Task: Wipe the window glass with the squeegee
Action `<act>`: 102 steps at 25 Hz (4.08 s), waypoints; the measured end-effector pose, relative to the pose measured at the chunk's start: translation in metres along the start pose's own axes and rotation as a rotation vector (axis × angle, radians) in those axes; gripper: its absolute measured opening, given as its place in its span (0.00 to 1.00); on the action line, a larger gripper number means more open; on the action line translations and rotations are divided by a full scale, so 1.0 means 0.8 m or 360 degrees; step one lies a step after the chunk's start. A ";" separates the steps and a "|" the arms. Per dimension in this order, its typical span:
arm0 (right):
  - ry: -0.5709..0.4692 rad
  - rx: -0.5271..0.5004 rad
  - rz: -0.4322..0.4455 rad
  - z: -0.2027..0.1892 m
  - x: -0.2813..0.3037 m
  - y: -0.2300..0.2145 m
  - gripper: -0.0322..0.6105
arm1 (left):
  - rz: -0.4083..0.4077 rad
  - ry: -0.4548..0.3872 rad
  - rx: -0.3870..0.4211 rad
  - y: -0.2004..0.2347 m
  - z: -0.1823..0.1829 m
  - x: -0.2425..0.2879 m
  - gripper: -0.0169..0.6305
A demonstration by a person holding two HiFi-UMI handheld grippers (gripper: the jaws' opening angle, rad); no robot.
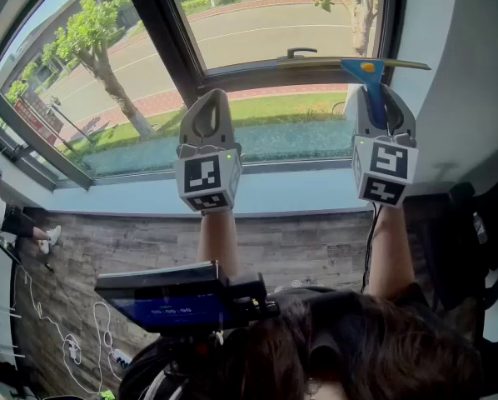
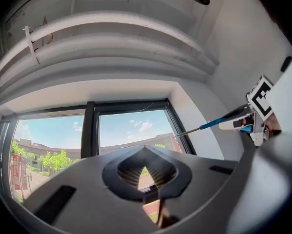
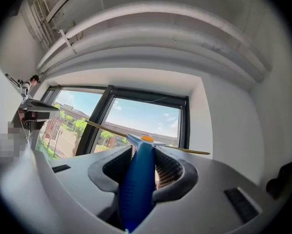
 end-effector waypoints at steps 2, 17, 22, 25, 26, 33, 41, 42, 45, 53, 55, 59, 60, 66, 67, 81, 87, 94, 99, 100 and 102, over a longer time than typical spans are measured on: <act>-0.0001 -0.0005 -0.0002 0.000 -0.002 -0.003 0.27 | -0.0012 -0.0016 0.0011 -0.003 0.003 0.000 0.03; 0.0009 0.0036 -0.0021 -0.002 0.002 0.008 0.27 | -0.0018 -0.0010 -0.0007 0.013 -0.007 0.000 0.03; -0.0019 0.0021 -0.0034 -0.005 0.015 0.018 0.27 | -0.0028 -0.0007 -0.0016 0.025 -0.022 0.009 0.03; -0.0030 0.0015 -0.0040 -0.008 0.023 0.023 0.27 | -0.0031 -0.0006 -0.0033 0.031 -0.031 0.015 0.03; -0.0029 0.0009 -0.0043 -0.010 0.025 0.024 0.27 | -0.0032 -0.0003 -0.0044 0.032 -0.033 0.016 0.03; -0.0044 -0.0036 -0.0062 -0.004 0.043 0.034 0.27 | -0.0072 0.0011 -0.0042 0.046 -0.045 0.028 0.03; -0.0030 -0.0061 -0.0082 -0.016 0.068 0.033 0.27 | -0.0064 0.0043 -0.0111 0.048 -0.071 0.048 0.03; -0.0028 -0.0065 -0.0082 -0.018 0.072 0.031 0.27 | -0.0065 0.0046 -0.0116 0.046 -0.075 0.053 0.03; -0.0021 -0.0070 -0.0080 -0.028 0.084 0.025 0.27 | -0.0071 0.0067 -0.0120 0.041 -0.085 0.066 0.03; -0.0047 -0.0049 -0.0052 -0.057 0.169 0.001 0.27 | -0.0055 0.0038 -0.0044 0.044 -0.122 0.142 0.03; -0.0062 -0.0049 -0.0040 -0.062 0.193 -0.005 0.27 | -0.0038 0.0031 -0.0039 0.043 -0.126 0.164 0.03; -0.0087 -0.0059 -0.0013 -0.067 0.239 -0.019 0.27 | -0.0006 0.0030 -0.0063 0.040 -0.131 0.207 0.03; -0.0093 -0.0064 -0.0007 -0.069 0.249 -0.023 0.27 | -0.0007 0.0024 -0.0051 0.040 -0.134 0.218 0.03; -0.0053 -0.0064 0.0015 -0.106 0.281 -0.042 0.27 | 0.0030 0.0049 -0.0102 0.022 -0.154 0.252 0.03; -0.0049 -0.0060 0.0012 -0.109 0.286 -0.045 0.27 | 0.0027 0.0057 -0.0100 0.021 -0.158 0.258 0.03; -0.0023 -0.0069 -0.0036 -0.137 0.390 -0.036 0.27 | -0.0044 0.0036 -0.0115 0.057 -0.223 0.367 0.03; -0.0050 -0.0086 -0.0082 -0.140 0.440 -0.018 0.27 | -0.0083 -0.0006 -0.0111 0.090 -0.245 0.416 0.03; -0.0071 -0.0111 -0.0117 -0.143 0.474 -0.010 0.27 | -0.0121 -0.0017 -0.0132 0.107 -0.267 0.451 0.03; -0.0080 -0.0125 -0.0135 -0.144 0.494 -0.015 0.27 | -0.0168 -0.0006 -0.0140 0.102 -0.279 0.475 0.03; -0.0083 -0.0129 -0.0139 -0.145 0.498 -0.017 0.27 | -0.0167 -0.0003 -0.0144 0.102 -0.282 0.480 0.03; -0.0087 -0.0129 -0.0141 -0.147 0.506 -0.021 0.27 | -0.0159 -0.0001 -0.0145 0.102 -0.284 0.489 0.03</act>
Point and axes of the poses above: the fingertips, and each gripper's own axes: x forward along the fingers, y to its left, z out of its top, the point moved 5 cm from there along -x, backward along the fingers, and after that the axes turned 7 degrees about -y, right-handed, at the moved point
